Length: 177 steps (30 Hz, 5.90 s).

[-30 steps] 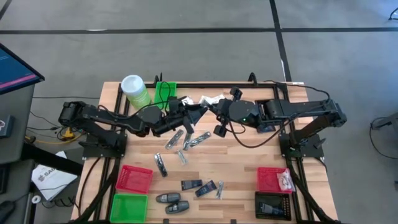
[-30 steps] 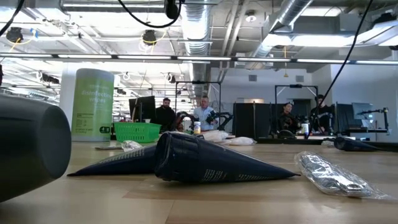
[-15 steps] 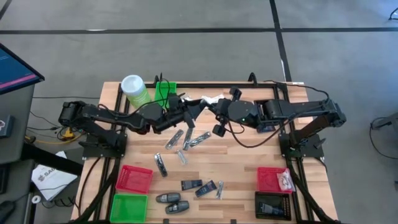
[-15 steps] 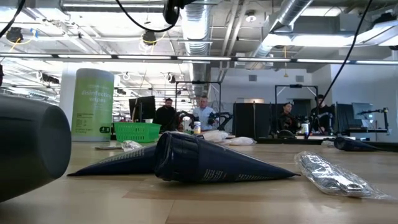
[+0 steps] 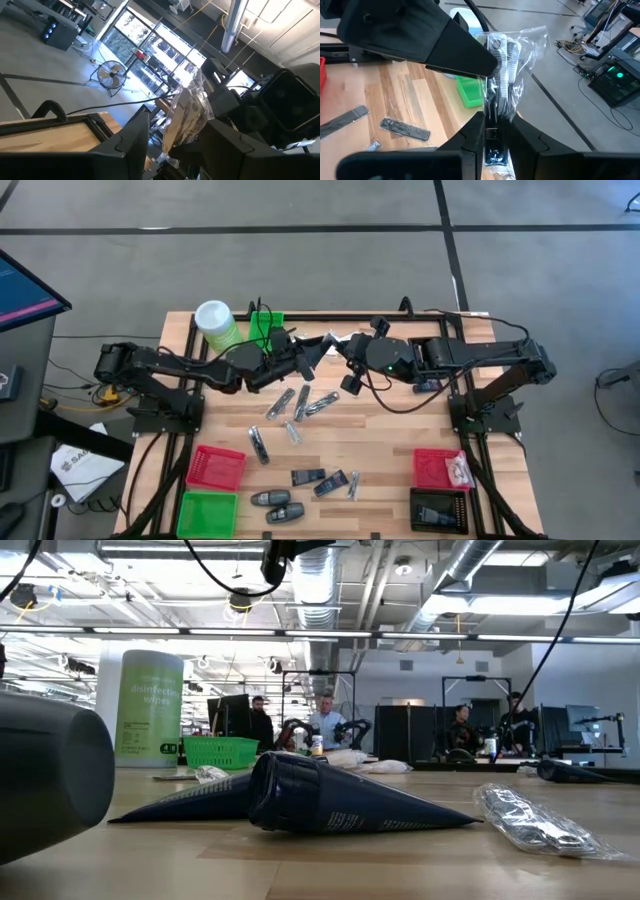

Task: Pick & Place Travel size toiletries
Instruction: Put the nail cutter into the left red bin

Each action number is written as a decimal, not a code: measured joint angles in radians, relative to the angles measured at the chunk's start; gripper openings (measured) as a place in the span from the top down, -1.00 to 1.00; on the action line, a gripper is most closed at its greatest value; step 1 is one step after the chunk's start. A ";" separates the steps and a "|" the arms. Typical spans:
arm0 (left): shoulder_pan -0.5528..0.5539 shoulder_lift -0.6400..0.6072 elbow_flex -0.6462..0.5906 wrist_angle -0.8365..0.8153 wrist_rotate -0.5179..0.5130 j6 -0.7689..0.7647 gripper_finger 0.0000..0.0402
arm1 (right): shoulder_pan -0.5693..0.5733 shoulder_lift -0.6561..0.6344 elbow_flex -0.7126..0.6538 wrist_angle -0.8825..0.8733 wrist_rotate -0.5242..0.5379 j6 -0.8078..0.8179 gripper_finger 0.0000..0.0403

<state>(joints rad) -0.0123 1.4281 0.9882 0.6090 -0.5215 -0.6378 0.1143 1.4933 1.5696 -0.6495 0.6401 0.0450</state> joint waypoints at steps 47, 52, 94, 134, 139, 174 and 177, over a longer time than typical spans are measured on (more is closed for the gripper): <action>0.048 0.075 0.058 0.006 0.154 -0.048 0.21 | -0.031 0.001 0.000 -0.027 0.015 0.000 0.70; 0.048 0.075 0.058 0.005 0.153 -0.048 0.30 | -0.031 0.001 0.000 -0.030 0.015 0.000 0.70; 0.022 0.031 0.059 -0.176 0.214 -0.070 0.97 | -0.016 -0.020 0.000 -0.131 -0.127 0.034 -0.29; -0.431 -0.310 0.059 -1.505 0.438 -0.444 0.97 | -0.003 -0.113 0.000 -0.180 -0.171 0.212 -0.29; -0.533 -0.306 0.059 -1.619 0.468 -0.407 0.97 | -0.004 -0.113 0.000 -0.180 -0.170 0.369 -0.29; -0.818 -0.189 -0.236 -1.567 0.485 -0.207 0.97 | 0.003 -0.113 0.000 -0.172 -0.170 0.666 -0.29; -0.817 -0.154 -0.236 -1.566 0.487 -0.172 0.97 | 0.007 -0.113 0.000 -0.172 -0.171 0.666 -0.29</action>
<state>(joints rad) -0.8295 1.2741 0.7525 -0.9567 -0.0341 -0.8093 0.1215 1.3800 1.5700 -0.8219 0.4690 0.7113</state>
